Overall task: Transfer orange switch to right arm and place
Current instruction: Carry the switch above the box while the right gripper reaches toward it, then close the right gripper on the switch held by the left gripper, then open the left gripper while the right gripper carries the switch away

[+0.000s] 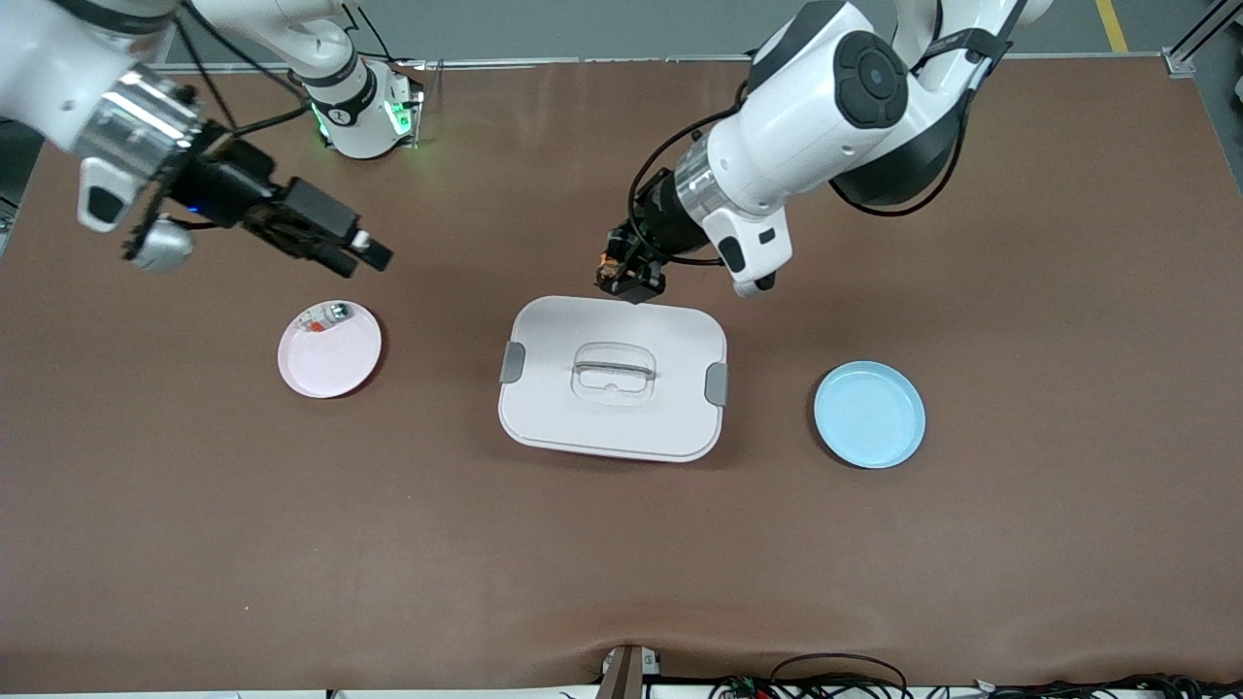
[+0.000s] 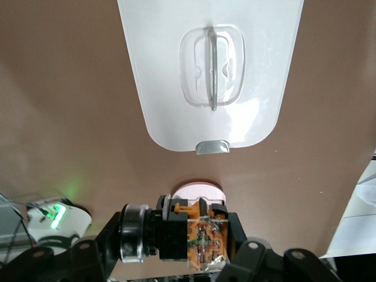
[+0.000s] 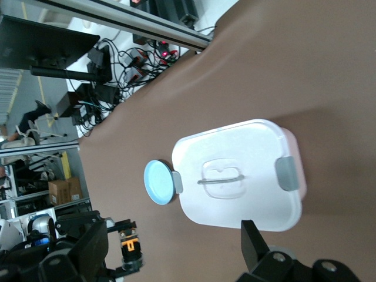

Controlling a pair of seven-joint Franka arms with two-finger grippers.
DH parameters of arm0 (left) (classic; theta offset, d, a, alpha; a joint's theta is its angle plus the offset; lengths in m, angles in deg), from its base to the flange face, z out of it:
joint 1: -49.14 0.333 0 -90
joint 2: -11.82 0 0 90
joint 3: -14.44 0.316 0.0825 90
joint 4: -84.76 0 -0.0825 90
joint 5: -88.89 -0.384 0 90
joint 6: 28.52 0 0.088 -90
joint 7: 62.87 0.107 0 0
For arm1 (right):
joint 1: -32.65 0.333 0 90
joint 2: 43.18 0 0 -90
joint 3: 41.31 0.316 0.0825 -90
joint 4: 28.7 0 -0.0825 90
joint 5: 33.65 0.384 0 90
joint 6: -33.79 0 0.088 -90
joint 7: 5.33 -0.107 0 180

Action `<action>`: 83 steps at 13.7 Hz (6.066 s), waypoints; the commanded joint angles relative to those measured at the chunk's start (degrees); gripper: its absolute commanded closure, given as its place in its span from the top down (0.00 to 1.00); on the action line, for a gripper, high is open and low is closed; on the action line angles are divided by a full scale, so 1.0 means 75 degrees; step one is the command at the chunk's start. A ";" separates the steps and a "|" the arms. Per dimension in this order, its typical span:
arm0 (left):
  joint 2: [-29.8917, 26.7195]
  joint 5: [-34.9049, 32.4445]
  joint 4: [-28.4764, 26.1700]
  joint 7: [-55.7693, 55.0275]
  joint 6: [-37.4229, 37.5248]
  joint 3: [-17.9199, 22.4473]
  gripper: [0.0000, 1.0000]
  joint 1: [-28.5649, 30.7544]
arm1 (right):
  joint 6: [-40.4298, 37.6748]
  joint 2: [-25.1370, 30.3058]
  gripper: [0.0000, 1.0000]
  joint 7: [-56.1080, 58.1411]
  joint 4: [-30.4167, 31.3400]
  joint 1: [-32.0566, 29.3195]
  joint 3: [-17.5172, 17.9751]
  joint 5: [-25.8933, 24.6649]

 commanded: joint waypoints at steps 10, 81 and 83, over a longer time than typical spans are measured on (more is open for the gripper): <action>0.0105 0.0047 0.0069 -0.0924 -0.1198 0.0012 0.21 -0.0645 | 0.1375 -0.0230 1.00 0.1915 0.0621 0.1558 -0.0084 0.0226; -0.0715 -0.2585 -0.1068 1.0091 0.2821 0.0059 1.00 0.4194 | -0.0807 -0.0172 0.00 1.2743 0.2365 -0.1113 -0.0178 -0.5141; -0.0785 -0.3278 -0.1103 1.0557 0.2961 0.0071 1.00 0.4206 | -0.0186 -0.0172 0.00 1.3059 0.2834 -0.1312 -0.0178 -0.5141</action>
